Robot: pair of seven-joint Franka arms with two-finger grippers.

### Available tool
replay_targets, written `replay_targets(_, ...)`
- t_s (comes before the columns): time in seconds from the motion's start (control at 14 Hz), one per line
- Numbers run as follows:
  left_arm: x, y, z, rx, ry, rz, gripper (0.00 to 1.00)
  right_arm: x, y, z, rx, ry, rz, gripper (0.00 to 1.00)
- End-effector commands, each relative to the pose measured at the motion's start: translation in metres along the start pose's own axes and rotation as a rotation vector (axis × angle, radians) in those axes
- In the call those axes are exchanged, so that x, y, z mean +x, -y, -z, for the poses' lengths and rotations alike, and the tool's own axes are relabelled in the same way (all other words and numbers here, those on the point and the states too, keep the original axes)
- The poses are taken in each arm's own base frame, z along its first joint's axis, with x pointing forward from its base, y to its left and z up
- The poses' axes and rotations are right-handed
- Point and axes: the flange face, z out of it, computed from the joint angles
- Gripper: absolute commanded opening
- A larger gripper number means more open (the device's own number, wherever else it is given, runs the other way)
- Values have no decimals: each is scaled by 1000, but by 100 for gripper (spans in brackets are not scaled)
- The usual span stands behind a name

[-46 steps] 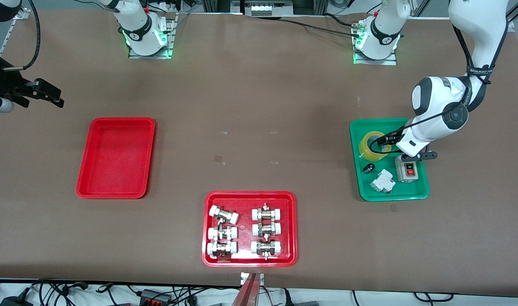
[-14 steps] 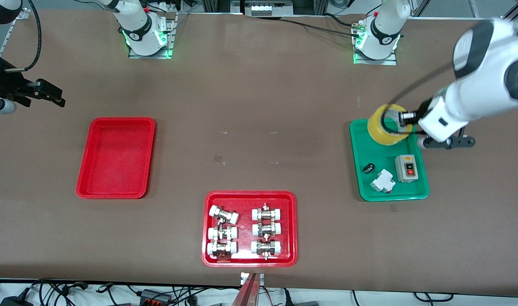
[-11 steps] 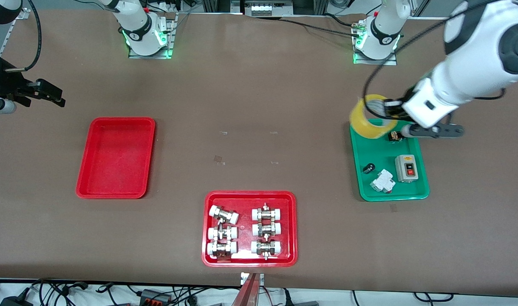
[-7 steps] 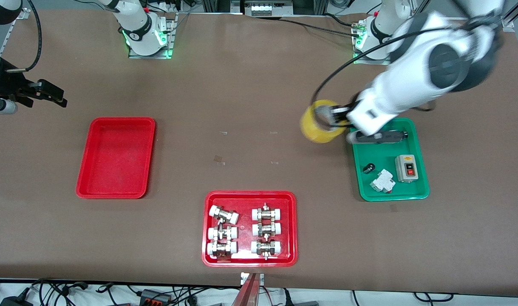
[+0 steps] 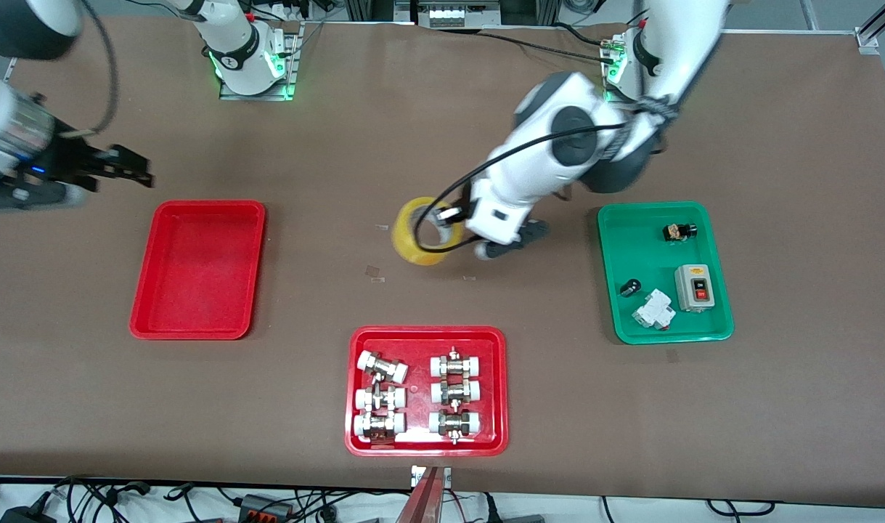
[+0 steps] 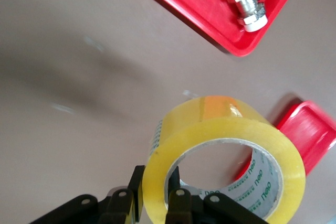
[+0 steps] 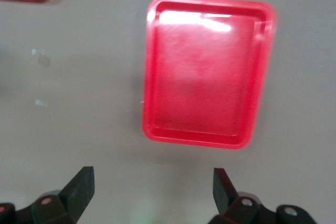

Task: Left arm passes tape to right arm into tray
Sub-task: 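Lift the tape with the left gripper while the right gripper approaches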

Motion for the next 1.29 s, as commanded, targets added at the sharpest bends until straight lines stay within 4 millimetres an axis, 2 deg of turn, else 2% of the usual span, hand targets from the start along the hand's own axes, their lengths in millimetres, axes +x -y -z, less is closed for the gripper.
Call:
replay_targets(0.0,8,-11,-16,-50,19,98,0,25,27,-26,57,66,33,100)
replay_targets(0.14,-11,-17,-38,-72,20,72,0,40,34,-35,109,74,34,100)
replay_targets(0.29,-29,-26,-56,-153,-1,50,0,49,52,-47,278,76,14,100)
replay_targets(0.43,-34,-31,-71,-239,-11,144,0,62,61,-59,377,79,48,100)
replay_targets(0.71,-46,-36,-77,-293,-4,243,0,88,75,-85,584,4,200,100)
replay_targets(1.0,-46,-40,-84,-363,0,305,0,111,84,-119,758,-56,314,100)
replay_targets(1.21,-52,-40,-91,-356,-15,312,0,125,86,-122,757,-79,358,100)
